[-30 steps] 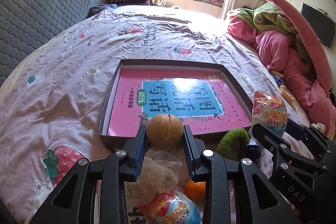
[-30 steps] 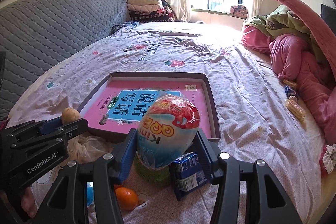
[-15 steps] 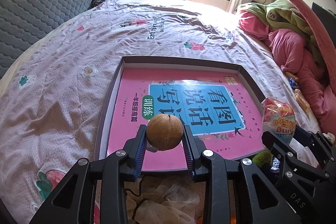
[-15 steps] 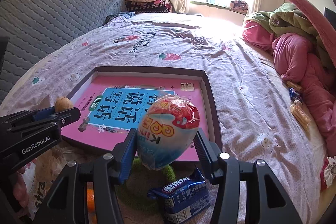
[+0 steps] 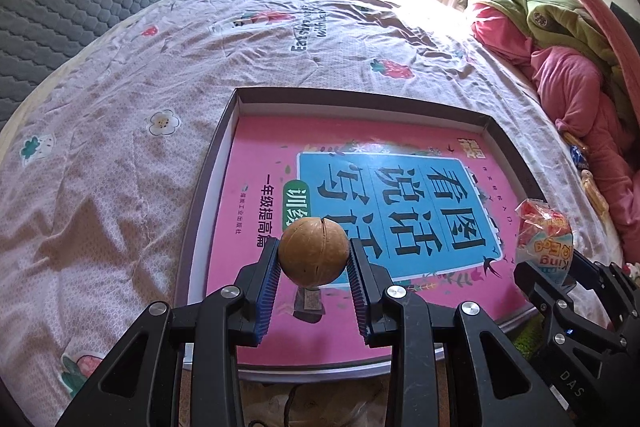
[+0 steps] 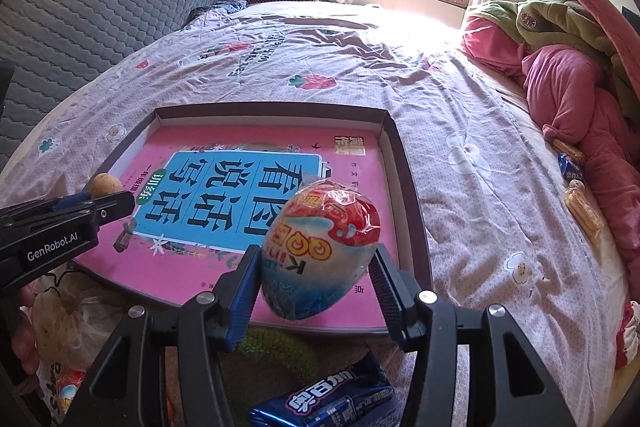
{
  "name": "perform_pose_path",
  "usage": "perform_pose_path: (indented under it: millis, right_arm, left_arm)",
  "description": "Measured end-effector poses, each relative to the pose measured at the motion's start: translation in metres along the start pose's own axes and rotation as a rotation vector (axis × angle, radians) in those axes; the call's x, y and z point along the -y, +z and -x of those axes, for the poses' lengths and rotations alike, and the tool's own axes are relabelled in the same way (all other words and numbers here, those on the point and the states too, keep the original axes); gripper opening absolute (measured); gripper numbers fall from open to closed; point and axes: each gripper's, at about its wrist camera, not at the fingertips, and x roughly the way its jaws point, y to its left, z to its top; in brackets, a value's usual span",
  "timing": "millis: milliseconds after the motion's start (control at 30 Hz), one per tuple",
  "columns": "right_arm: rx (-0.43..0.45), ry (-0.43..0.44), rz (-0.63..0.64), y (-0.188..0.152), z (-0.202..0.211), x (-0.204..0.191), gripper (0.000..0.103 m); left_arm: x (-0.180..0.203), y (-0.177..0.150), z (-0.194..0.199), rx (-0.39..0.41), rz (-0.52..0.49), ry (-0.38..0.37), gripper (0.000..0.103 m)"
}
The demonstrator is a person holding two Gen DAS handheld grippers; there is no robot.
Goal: Organize objects
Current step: 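Carry walnut over the tray and open left tool while right tool carries the egg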
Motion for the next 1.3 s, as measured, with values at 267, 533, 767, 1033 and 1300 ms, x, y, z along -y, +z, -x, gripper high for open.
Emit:
perform_pose_path:
  millis: [267,533,767,1033,1300]
  right_arm:
    - [-0.039,-0.012,-0.009,0.0,-0.013,0.005,0.054]
    - [-0.044,-0.012,-0.023,0.001,-0.016,0.009,0.055]
    - [-0.05,-0.011,-0.038,0.003,-0.016,0.011,0.055]
    - [-0.059,-0.002,-0.064,0.002,-0.014,0.017,0.055]
    - [-0.06,-0.009,-0.072,0.002,-0.012,0.02,0.055]
  left_arm:
    - [0.0,0.002,-0.014,-0.037,0.003,0.009,0.034]
    - [0.003,0.002,-0.023,-0.067,-0.003,0.008,0.034]
    - [0.005,0.003,-0.024,-0.079,0.002,0.007,0.034]
    - [0.002,0.003,-0.021,-0.076,0.005,0.01,0.035]
    - [-0.001,0.006,-0.014,-0.069,0.018,0.006,0.05]
